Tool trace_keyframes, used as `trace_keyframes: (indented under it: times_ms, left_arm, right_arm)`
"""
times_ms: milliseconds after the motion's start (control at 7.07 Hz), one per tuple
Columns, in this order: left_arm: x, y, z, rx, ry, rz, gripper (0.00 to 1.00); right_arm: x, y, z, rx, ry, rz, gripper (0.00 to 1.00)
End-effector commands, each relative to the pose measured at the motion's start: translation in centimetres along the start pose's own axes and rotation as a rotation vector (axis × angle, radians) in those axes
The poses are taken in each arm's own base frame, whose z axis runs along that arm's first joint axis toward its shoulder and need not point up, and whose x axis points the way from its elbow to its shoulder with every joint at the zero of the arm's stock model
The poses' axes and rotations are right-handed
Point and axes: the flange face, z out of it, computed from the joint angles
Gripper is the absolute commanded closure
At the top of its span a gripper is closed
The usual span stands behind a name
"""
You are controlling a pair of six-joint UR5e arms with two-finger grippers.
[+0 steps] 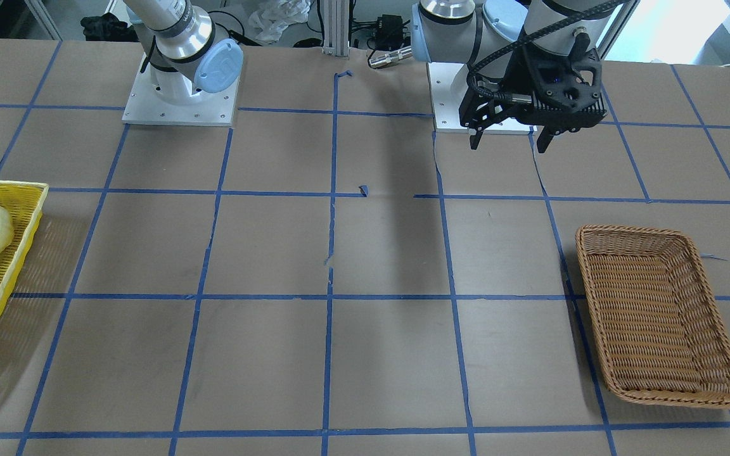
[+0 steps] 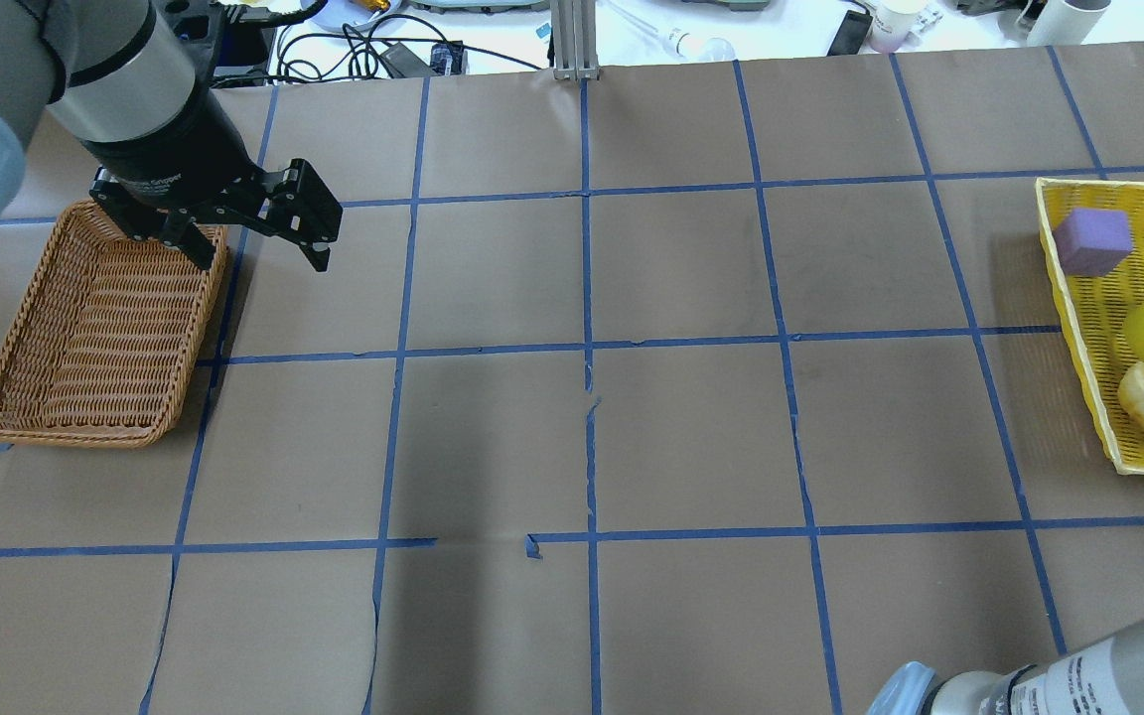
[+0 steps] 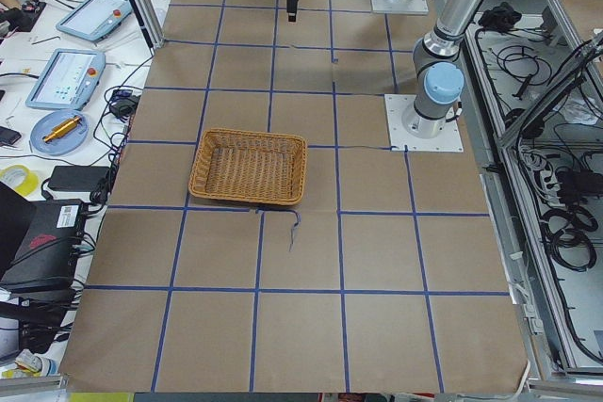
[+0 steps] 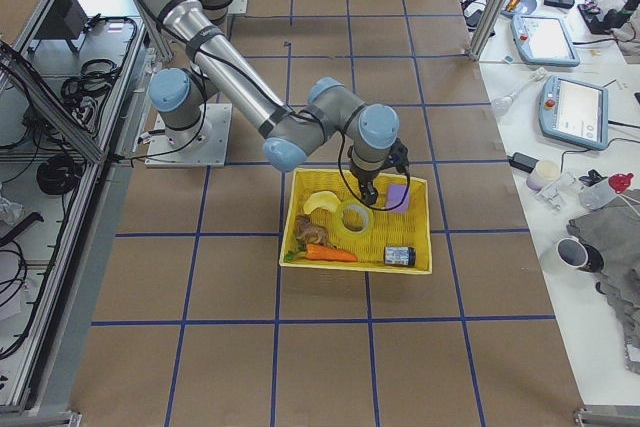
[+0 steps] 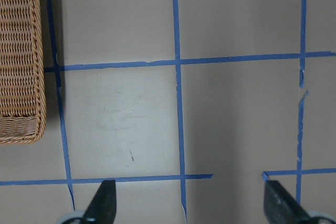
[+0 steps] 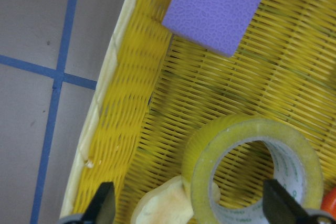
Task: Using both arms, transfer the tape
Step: 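Move the right gripper over the yellow tray toward the tape roll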
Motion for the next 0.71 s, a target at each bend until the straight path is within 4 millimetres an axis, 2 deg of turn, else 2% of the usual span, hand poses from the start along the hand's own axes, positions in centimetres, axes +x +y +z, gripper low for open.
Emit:
trace_keyframes:
  times_ms: [0,283,425,566]
  left_arm:
    - [0.0,0.0,0.0,0.0,0.0,0.0,0.0]
    - [0.0,0.0,0.0,0.0,0.001,0.0,0.0]
    - [0.0,0.0,0.0,0.0,0.001,0.0,0.0]
    - [0.0,0.0,0.0,0.0,0.001,0.0,0.0]
  right_arm:
    - [1.5,-0.3,4.1,-0.035,-0.028,0.009,0.0]
    - [1.8,-0.3,5.7,-0.056,-0.046,0.064,0.0]
    - [1.6,-0.1,6.1,-0.062,-0.053,0.08,0.21]
    - [1.9,0.2,6.1,-0.086,-0.036,0.099,0.5]
